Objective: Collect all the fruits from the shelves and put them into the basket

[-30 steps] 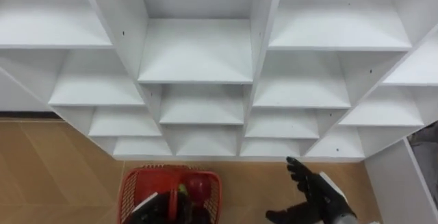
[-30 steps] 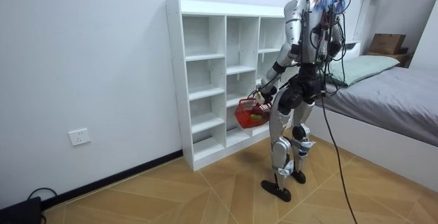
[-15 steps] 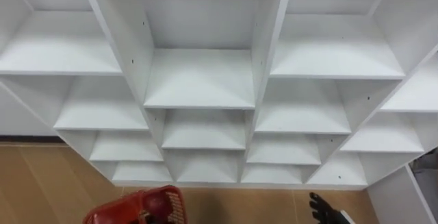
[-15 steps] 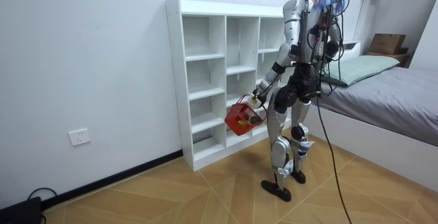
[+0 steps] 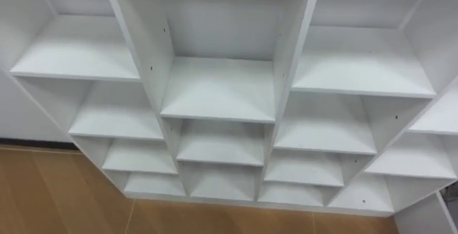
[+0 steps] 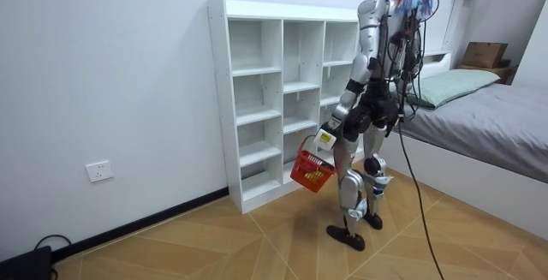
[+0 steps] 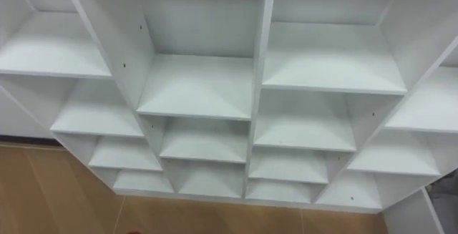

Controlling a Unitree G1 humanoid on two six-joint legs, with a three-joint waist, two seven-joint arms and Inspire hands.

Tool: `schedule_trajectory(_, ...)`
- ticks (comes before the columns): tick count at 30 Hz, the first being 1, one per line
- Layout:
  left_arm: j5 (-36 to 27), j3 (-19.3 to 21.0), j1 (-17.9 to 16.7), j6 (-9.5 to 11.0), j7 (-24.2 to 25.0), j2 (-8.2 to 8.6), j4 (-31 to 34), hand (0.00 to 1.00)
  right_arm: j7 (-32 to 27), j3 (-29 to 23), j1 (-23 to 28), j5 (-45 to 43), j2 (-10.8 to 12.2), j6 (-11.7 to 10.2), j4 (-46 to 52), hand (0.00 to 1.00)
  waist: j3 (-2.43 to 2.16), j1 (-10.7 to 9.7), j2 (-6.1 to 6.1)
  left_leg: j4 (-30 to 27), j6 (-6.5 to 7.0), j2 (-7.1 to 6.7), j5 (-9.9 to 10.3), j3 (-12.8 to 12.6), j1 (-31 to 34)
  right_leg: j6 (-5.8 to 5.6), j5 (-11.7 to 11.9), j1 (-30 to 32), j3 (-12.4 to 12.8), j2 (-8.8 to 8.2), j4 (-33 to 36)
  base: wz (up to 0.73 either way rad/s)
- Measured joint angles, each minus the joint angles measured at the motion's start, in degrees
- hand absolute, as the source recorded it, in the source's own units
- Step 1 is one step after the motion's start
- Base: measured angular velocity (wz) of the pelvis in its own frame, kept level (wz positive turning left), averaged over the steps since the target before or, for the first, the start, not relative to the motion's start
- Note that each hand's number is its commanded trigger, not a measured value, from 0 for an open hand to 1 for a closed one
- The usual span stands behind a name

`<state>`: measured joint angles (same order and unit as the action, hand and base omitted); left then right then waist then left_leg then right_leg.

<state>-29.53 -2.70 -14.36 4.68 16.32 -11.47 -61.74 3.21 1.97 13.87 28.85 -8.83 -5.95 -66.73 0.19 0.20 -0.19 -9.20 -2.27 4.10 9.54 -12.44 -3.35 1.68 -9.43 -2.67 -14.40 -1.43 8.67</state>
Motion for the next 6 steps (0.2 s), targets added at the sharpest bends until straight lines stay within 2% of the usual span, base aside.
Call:
schedule_trajectory(4,-0.15,2.01,0.15,-1.88,-0.93,1.10,-0.16,1.00,-0.20,-1.43,0.13,2.48,0.23,2.25,-0.29,0.00,-0.10,0.01,0.63,-0.01,0.10,-0.11,0.07,-0.02,-0.41,-0.14,-0.20,-0.44,-0.08,-0.11,0.03,0.02)
schedule_trajectory(6,-0.13,2.59,0.12,-2.45,-1.09,1.44,-0.19,1.00,-0.36,-2.15,0.11,2.53,0.31,2.43,-0.81,0.00,-0.16,-0.03,0.82,-0.04,0.10,-0.13,0.07,-0.03,-0.45,-0.14,-0.19,-0.51,-0.08,-0.12,0.05,0.00)
